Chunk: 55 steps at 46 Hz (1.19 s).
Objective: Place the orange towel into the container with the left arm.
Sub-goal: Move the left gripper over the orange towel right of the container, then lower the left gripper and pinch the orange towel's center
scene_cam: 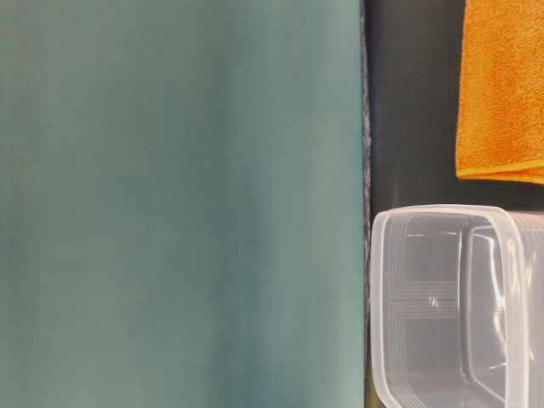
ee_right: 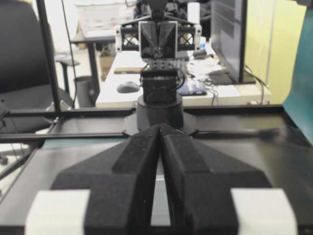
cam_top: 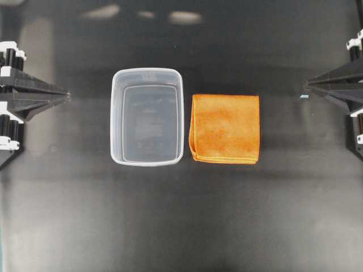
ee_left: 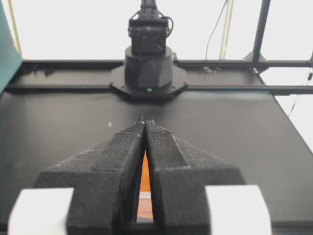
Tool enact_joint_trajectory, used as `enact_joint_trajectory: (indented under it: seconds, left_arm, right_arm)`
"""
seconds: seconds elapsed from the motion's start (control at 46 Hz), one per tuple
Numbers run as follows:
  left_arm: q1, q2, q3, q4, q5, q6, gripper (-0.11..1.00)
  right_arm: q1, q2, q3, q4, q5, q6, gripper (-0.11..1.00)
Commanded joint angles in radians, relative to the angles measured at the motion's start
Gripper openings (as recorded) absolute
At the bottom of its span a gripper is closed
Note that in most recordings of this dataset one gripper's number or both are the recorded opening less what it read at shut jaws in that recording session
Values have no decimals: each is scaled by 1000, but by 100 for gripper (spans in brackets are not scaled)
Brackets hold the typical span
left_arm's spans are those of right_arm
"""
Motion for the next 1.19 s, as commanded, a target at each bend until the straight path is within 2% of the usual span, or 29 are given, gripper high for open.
enact_joint_trajectory:
  seconds: [0.0,0.043,0.109,0.304,0.565,0.673,0.76,0.847,0.934,1.021,1.108,1.173]
  left_arm:
    - [21,71,-64,40,72,-26,6]
    - [23,100,-97,40,112,-32,4]
    - [23,161,-164,40,178,-31,1]
    - [26,364,-357,40,357,-18,1]
    - [23,652,-641,41,580,-20,1]
    - [28,770,-776,41,699,-17,1]
    - [32,862,-888,41,805,-6,3]
    - [32,937,-983,41,879,17,15]
    - [32,1002,-1065,41,923,48,38]
    - [32,1068,-1132,41,951,78,65]
    - [34,1135,-1192,41,968,92,85]
    - [34,1192,-1232,41,989,95,89]
  right_arm:
    - [-6,11,-11,3,-12,2,1]
    - [-12,9,-6,5,-14,2,3]
    - [-23,6,-5,5,-9,2,0]
    - [-55,6,-2,6,-3,6,0]
    - [-55,-2,6,6,41,6,1]
    - [-55,-14,8,8,83,6,13]
    - [-55,-26,8,8,106,6,36]
    - [-55,-43,8,8,124,6,64]
    - [-55,-55,8,8,143,6,79]
    - [-55,-69,12,8,156,6,80]
    - [-55,-84,17,6,164,6,79]
    - [-55,-95,23,8,164,6,78]
